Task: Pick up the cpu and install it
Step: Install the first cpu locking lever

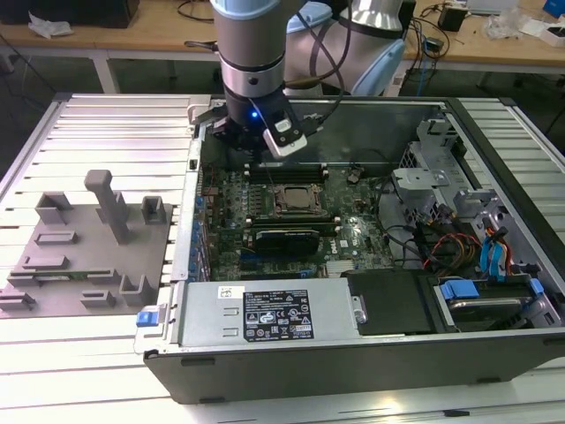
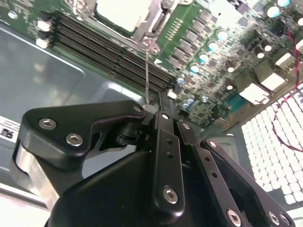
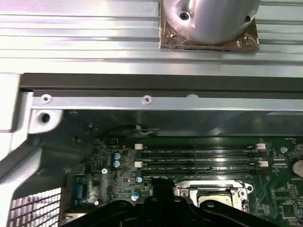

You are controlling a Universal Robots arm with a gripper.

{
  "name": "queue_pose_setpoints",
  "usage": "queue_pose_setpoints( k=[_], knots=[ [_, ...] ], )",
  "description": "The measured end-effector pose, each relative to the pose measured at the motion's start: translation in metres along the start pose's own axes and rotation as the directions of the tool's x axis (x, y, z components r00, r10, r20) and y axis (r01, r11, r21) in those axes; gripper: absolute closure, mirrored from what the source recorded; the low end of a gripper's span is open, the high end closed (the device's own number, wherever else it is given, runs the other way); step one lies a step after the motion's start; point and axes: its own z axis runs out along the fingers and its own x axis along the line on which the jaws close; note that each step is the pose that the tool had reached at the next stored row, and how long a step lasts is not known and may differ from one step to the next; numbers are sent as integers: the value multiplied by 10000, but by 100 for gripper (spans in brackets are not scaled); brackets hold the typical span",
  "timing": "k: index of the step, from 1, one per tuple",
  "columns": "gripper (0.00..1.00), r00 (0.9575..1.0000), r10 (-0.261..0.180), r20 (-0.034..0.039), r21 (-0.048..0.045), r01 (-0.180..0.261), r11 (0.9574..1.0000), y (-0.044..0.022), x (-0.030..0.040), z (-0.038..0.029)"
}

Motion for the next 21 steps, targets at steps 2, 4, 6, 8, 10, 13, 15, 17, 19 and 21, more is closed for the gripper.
queue_pose_setpoints(
  k=[2, 4, 6, 8, 10, 13, 15, 17, 19, 21],
  knots=[
    [89, 10000, 14, -51, 0, -14, 10000, 0, -127, 6],
    [89, 9999, 28, -99, 1, -28, 10000, -1, -220, 9],
    [89, 9999, 35, -121, 5, -35, 10000, -1, -255, 10],
    [89, 9999, 35, -121, 5, -35, 10000, -1, -256, 11],
    [89, 9999, 58, -113, 21, -58, 10000, -1, -256, 15],
    [89, 9993, 364, -26, 114, -364, 9993, -5, -255, 27],
    [89, 9979, 651, 56, 173, -652, 9977, -9, -254, 39],
    [89, 9969, 781, 93, 183, -783, 9968, -14, -256, 57],
    [89, 9958, 902, 126, 186, -905, 9957, -22, -260, 86],
    [89, 9948, 1003, 155, 187, -1006, 9948, -34, -280, 132]
  ],
)
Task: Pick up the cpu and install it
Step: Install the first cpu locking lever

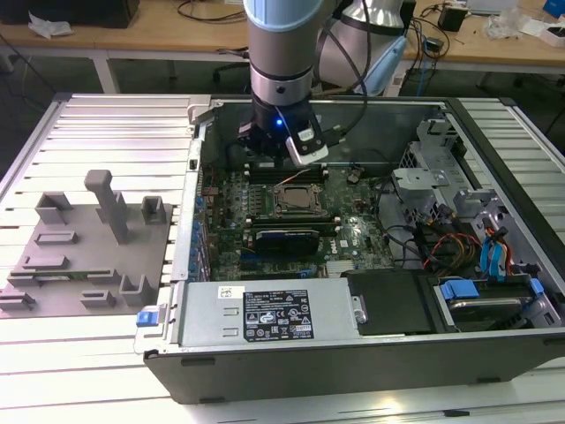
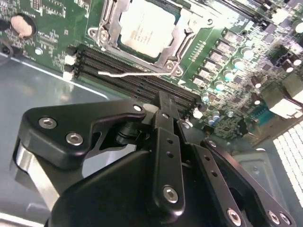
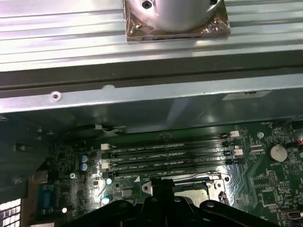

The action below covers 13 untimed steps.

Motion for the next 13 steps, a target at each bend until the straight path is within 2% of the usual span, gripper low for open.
queue_pose_setpoints(
  k=[2, 5, 6, 8, 13],
  knots=[
    [89, 10000, 57, 14, 2, -57, 10000, -7, -80, 66],
    [89, 9998, 185, 47, 5, -185, 9998, -16, -146, 128],
    [89, 9991, 406, 102, 8, -406, 9992, -21, -145, 147],
    [89, 9930, 1147, 295, 10, -1148, 9934, -30, -145, 188],
    [89, 9918, 1237, 318, 8, -1238, 9923, 29, -138, 234]
  ],
)
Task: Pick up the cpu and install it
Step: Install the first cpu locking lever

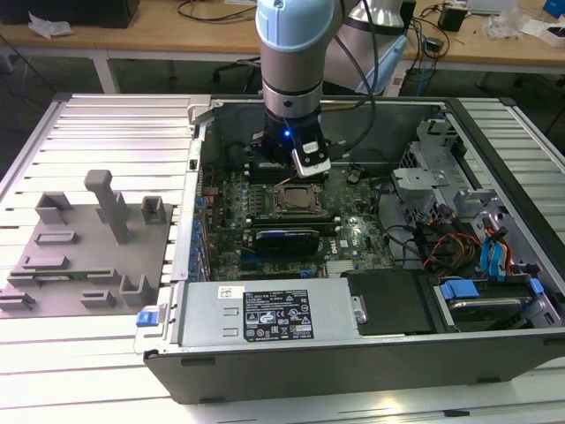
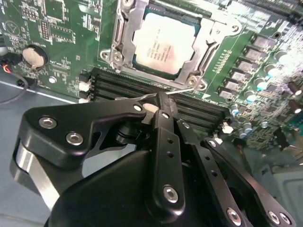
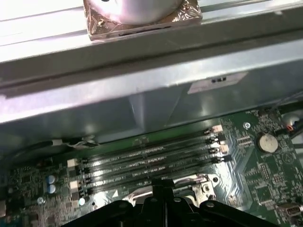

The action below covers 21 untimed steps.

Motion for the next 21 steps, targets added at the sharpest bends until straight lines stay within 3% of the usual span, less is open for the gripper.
queue_pose_setpoints(
  k=[1, 8, 11, 14, 21],
  knots=[
    [89, 10000, 11, 2, 1, -11, 10000, 13, 2, 11],
    [89, 9969, 761, 195, 8, -761, 9971, 10, -13, 67],
    [89, 9916, 1250, 321, 7, -1251, 9921, 3, -14, 95],
    [89, 9873, 1536, 395, 5, -1537, 9881, 4, -21, 113],
    [89, 9807, 1892, 488, -4, -1894, 9819, 73, -35, 145]
  ],
)
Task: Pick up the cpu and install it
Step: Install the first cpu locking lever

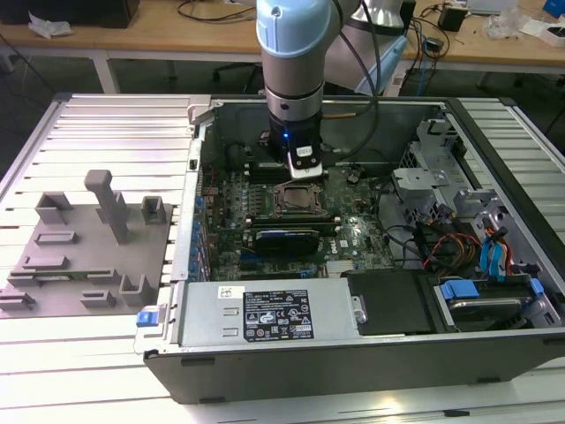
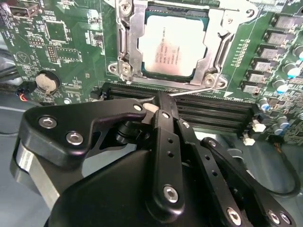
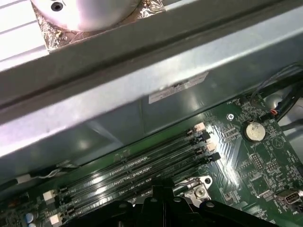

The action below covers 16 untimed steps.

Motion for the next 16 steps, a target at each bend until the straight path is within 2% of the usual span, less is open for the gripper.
queue_pose_setpoints(
  k=[3, 11, 16],
  knots=[
    [89, 9999, 116, 30, 2, -116, 9999, 35, 14, 12],
    [89, 9984, 553, 143, 11, -553, 9985, 15, 15, 90],
    [89, 9973, 708, 183, 13, -708, 9975, 11, 14, 119]
  ],
)
